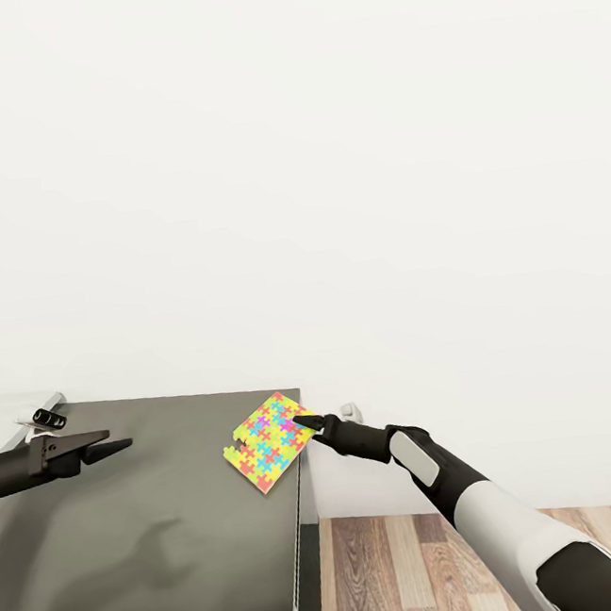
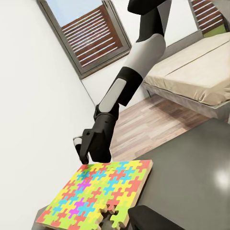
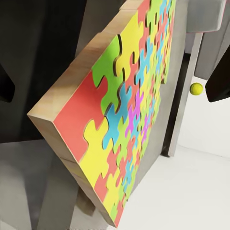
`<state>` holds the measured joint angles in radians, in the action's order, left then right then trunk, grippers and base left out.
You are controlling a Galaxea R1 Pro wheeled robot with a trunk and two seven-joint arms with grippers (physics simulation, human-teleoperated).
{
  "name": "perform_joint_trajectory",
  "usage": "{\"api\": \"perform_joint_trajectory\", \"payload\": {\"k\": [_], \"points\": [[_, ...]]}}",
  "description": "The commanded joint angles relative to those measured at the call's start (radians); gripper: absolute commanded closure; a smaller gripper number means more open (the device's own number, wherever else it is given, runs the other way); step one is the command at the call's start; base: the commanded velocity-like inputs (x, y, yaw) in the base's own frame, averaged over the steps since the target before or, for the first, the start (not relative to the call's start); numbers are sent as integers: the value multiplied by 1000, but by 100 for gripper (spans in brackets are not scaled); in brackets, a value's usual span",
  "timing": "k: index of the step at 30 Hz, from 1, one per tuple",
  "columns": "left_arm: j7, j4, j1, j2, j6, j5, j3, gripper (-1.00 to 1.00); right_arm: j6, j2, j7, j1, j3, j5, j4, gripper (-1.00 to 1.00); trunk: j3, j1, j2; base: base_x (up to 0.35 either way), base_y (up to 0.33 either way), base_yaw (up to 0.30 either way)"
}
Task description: Put all the toys in the child's room - the three board games (two on the bed and one on the table), the two jigsaw puzzles on the table, and the tennis ball on the table - inside the toy box on the table in the child's room.
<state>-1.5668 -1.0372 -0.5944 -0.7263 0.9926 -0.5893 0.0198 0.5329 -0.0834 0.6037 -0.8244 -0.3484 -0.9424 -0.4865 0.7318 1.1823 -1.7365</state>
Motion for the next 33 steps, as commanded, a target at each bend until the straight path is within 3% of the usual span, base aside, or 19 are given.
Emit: {"api": "perform_joint_trajectory", "payload": {"k": [1, 18, 19, 33], "points": [[-4, 0, -1, -1, 11, -1, 2, -100, 4, 0, 0, -1, -2, -6, 0, -100, 1, 0, 0, 0, 0, 0], [-4, 0, -1, -1, 11, 0, 2, -100, 4, 2, 2, -1, -1, -6, 0, -100, 1, 0, 0, 0, 0, 0], [-4, 0, -1, -1, 11, 0, 2, -100, 4, 2, 2, -1, -1, -6, 0, 100, 1, 0, 0, 0, 0, 0], [-4, 0, -1, -1, 11, 0, 2, -100, 4, 3, 58, -1, -1, -6, 0, 100, 1, 0, 0, 0, 0, 0]]}}
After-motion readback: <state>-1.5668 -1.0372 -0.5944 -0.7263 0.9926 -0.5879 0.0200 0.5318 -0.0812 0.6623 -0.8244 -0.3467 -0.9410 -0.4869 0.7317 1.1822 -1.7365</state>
